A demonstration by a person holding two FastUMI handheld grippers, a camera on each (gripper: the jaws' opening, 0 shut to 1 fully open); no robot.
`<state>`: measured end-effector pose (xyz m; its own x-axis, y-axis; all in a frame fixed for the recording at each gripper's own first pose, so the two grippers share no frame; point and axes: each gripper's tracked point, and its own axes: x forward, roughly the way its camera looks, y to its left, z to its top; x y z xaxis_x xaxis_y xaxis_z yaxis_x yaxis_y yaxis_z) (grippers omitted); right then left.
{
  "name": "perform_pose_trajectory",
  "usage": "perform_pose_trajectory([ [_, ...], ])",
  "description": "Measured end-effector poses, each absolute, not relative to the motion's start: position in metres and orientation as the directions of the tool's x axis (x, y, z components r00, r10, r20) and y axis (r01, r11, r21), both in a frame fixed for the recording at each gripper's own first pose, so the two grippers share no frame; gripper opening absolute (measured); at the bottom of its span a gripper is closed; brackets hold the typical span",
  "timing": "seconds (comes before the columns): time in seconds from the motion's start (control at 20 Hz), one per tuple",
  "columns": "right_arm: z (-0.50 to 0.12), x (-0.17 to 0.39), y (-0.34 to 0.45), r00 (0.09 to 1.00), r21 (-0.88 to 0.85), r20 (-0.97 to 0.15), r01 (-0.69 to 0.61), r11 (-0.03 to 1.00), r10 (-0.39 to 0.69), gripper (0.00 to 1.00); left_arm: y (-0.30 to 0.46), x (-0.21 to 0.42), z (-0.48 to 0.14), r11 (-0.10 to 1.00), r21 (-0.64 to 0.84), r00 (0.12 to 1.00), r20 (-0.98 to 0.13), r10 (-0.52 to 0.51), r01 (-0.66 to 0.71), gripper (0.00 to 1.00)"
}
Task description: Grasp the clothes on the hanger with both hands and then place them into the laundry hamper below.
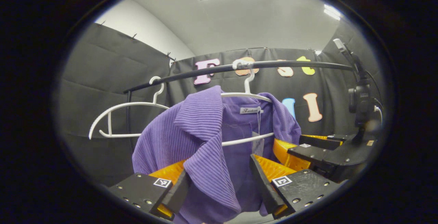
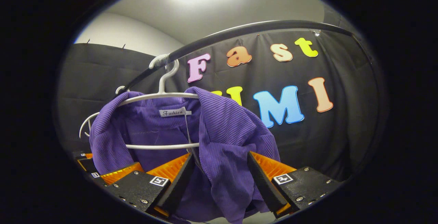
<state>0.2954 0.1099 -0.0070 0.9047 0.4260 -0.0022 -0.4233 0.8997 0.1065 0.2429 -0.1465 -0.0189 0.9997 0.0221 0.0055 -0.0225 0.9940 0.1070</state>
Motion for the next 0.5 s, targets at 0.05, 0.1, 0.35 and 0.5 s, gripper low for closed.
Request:
perform_pose_trajectory([
  [0.05, -0.012, 0.299, 0.112, 0.904, 0.089, -0.008, -0.424, 0.901, 0.427, 0.95, -0.145, 0.247, -0.02, 0.993, 0.111, 0.999, 0.011, 0.035, -0.036, 0.9],
  [0.1, -0.017, 0.303, 0.112, 0.906, 0.07, -0.012, -0.422, 0.904, 0.424, 0.95, -0.145, 0.25, -0.022, 0.992, 0.117, 0.999, 0.015, 0.049, -0.05, 0.9],
  [0.35, -0.033, 0.316, 0.114, 0.912, 0.069, -0.034, -0.406, 0.911, 0.409, 0.83, -0.143, 0.258, -0.027, 0.979, 0.167, 0.993, 0.029, 0.118, -0.121, 0.93],
  [0.5, -0.042, 0.318, 0.118, 0.897, 0.131, -0.062, -0.427, 0.894, 0.438, 0.69, -0.144, 0.263, -0.038, 0.974, 0.189, 0.992, 0.002, 0.127, -0.125, 0.96],
])
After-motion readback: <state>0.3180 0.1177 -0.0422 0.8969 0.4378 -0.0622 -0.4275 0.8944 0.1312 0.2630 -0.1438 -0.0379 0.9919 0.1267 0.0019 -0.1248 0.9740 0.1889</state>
